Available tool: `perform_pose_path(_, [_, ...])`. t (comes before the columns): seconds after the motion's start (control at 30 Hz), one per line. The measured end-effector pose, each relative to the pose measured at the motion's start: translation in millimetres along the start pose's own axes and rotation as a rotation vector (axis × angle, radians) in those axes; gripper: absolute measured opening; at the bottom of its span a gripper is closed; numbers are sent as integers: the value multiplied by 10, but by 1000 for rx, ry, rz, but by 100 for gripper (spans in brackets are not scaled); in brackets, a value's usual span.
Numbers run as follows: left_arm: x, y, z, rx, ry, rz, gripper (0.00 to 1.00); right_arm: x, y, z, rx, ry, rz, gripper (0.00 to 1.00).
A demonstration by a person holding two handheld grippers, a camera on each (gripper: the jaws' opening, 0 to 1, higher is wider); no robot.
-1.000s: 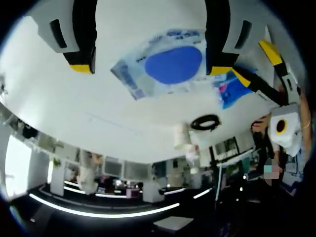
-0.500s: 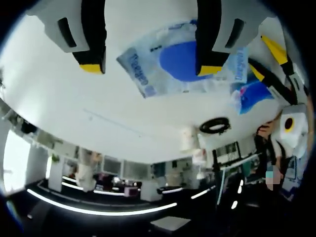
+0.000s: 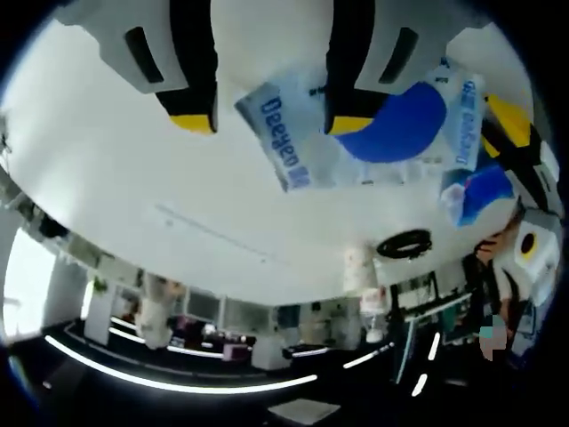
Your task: Arrange the tabletop items into an orderly group along one side of the table until the central work area is clear of visible clutter.
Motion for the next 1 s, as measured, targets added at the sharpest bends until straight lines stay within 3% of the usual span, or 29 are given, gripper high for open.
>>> perform_pose_path(0.2, [-23,-20,11,26,17,15,18,-20,-85,-8,-9,4,38,29])
perform_pose_path(0.33, [-50,-31,-19,35,15,30,16,-22,-99,-13,-40,-6,26,23])
perform_pose_path(0.43, [-41,-40,-45,106,9,45,13,5,-94,-35,-46,-13,21,15])
perform_pose_path(0.6, [-32,-20,-33,83,12,46,12,50,-100,-41,-58,-7,22,9])
perform_pose_path(0.67, [-5,-1,-55,74,-8,43,0,65,-102,-39,-50,-2,24,5])
perform_pose_path(0.77, [-3,42,-72,7,-13,14,0,93,-89,-13,-47,8,16,1])
perform_pose_path(0.9, [-37,-3,-9,88,12,43,0,101,-108,-10,-66,11,19,1])
perform_pose_path(1.0, [-15,32,-46,35,7,16,1,105,-114,1,-52,14,30,0])
Point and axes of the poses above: the point that each gripper's makers call its tool centre point, and the gripper's own axes: x roughly backward along the fingers, z roughly to its left, y roughly out of its top, the point moved 7 cm from there along x, roughly backward along the fingers, and after that the axes turned 7 degrees about -z, right-handed, at the moved point
